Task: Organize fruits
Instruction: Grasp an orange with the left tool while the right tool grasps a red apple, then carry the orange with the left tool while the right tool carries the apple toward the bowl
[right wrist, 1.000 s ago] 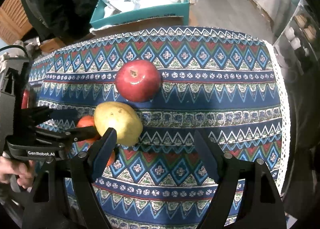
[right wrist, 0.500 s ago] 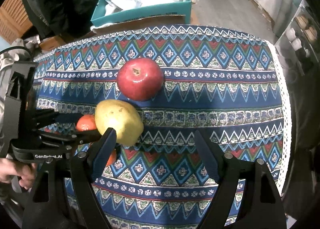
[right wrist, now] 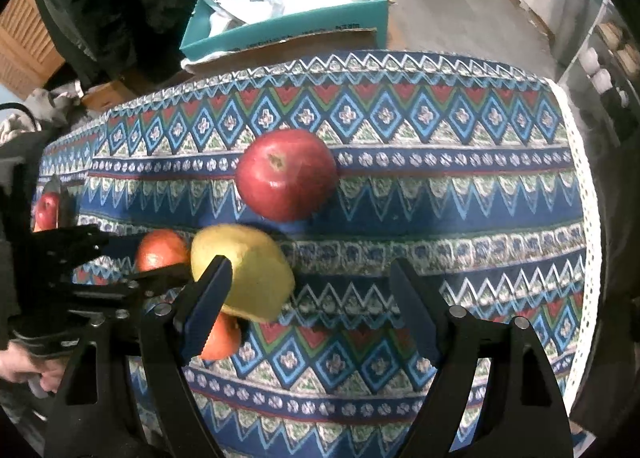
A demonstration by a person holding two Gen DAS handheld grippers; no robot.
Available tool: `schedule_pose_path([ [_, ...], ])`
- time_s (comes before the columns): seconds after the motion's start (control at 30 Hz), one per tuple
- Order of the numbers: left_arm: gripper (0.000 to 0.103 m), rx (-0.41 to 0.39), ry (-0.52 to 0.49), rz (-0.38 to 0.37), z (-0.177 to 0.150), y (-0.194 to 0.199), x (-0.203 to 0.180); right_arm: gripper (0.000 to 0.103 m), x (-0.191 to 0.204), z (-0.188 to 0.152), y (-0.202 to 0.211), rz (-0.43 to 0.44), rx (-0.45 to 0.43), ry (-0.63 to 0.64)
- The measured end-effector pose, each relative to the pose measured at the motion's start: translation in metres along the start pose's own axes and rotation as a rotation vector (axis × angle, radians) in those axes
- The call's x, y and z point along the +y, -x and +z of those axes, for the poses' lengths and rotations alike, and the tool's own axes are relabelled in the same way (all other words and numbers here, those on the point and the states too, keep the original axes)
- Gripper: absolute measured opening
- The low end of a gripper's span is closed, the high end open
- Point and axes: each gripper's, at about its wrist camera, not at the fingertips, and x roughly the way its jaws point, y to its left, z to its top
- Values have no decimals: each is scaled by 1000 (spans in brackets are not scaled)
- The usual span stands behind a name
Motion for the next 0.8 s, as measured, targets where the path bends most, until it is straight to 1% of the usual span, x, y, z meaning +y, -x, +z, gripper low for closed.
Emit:
schedule_pose_path([
  [0.13, 47, -42, 24, 38, 8, 14, 17, 81, 3, 16, -10, 26, -15, -3],
  [0.2, 47, -55, 35, 44, 10, 19, 26, 81, 4, 24, -15, 27, -16, -2],
  [0.27, 47, -72, 44, 60, 13, 24, 31, 85, 7, 33, -24, 20, 3, 12],
  [0.47, 47, -97, 64, 98, 16, 29, 47, 85, 7, 47, -46, 36, 33, 1],
  [0.67, 47, -92, 91, 93, 15, 28, 60, 85, 11, 53, -75, 26, 71, 10],
  [0.8, 47, -94, 98, 81, 12, 30, 61, 84, 12, 50, -84, 35, 79, 23],
])
